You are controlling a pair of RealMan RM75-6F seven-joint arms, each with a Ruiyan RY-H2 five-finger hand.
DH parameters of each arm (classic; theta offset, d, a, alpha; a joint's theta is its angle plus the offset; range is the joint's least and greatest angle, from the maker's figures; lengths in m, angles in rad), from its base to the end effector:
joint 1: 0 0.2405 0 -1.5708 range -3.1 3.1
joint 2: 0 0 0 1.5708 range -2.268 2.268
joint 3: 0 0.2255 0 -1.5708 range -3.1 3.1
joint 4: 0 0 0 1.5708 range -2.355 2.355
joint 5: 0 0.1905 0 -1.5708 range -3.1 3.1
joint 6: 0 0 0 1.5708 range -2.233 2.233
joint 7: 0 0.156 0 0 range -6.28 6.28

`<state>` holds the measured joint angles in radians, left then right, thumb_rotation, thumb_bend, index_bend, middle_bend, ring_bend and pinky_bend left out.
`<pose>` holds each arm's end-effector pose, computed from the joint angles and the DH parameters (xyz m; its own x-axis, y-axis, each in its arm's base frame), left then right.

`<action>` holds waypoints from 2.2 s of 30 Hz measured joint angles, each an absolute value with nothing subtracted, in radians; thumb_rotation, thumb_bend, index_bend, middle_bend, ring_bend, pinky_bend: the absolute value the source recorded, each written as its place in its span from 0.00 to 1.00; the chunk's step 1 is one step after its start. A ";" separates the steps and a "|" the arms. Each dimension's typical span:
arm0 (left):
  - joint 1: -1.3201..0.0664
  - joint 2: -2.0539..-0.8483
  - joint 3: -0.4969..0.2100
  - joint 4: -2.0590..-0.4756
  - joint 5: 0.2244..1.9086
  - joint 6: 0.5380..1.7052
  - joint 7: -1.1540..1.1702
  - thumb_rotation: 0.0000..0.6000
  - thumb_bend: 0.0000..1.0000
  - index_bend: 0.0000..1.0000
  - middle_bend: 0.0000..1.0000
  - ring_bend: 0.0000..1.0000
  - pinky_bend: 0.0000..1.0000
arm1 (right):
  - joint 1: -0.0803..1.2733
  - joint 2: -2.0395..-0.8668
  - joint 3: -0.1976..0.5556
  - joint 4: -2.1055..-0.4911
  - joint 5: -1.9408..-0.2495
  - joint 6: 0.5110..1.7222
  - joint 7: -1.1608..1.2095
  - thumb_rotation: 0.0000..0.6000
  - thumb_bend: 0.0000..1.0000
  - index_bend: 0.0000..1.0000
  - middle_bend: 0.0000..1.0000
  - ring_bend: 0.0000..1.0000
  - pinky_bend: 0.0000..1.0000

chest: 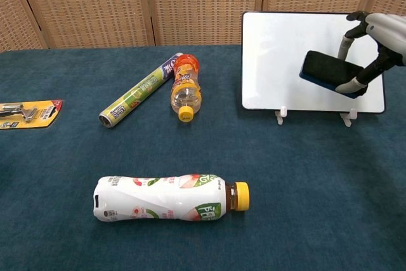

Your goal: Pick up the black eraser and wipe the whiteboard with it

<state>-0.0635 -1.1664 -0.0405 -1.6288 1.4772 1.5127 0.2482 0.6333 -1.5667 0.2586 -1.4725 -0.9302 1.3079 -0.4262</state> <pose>-0.2753 0.1809 0.1524 0.5560 0.0040 0.8312 0.8307 0.0313 -0.5558 -0.1703 -0.3400 0.0590 0.3454 0.0014 0.9385 -0.9384 0.0112 0.3454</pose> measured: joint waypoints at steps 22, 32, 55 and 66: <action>-0.063 -1.160 -0.038 -1.637 1.464 1.500 0.233 1.00 0.04 0.00 0.00 0.00 0.00 | 0.720 -1.786 0.401 -0.971 -0.964 1.243 -0.227 1.00 0.10 0.53 0.02 0.00 0.00; -0.059 -1.154 -0.038 -1.646 1.454 1.498 0.228 1.00 0.04 0.00 0.00 0.00 0.00 | 0.761 -1.875 0.434 -0.787 -0.988 1.244 -0.189 1.00 0.10 0.53 0.02 0.00 0.00; -0.060 -1.150 -0.037 -1.655 1.442 1.488 0.224 1.00 0.04 0.00 0.00 0.00 0.00 | 0.790 -1.924 0.480 -0.662 -0.993 1.184 -0.155 1.00 0.10 0.53 0.02 0.00 0.00; -0.062 -1.149 -0.038 -1.656 1.437 1.482 0.220 1.00 0.04 0.00 0.00 0.00 0.00 | 0.798 -1.933 0.491 -0.627 -0.991 1.159 -0.157 1.00 0.10 0.53 0.02 0.00 0.00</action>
<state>-0.0618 -1.1493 -0.0380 -1.6560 1.4366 1.4818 0.2197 0.7979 -1.9327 0.4910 -0.6270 -0.9914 1.1595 -0.1574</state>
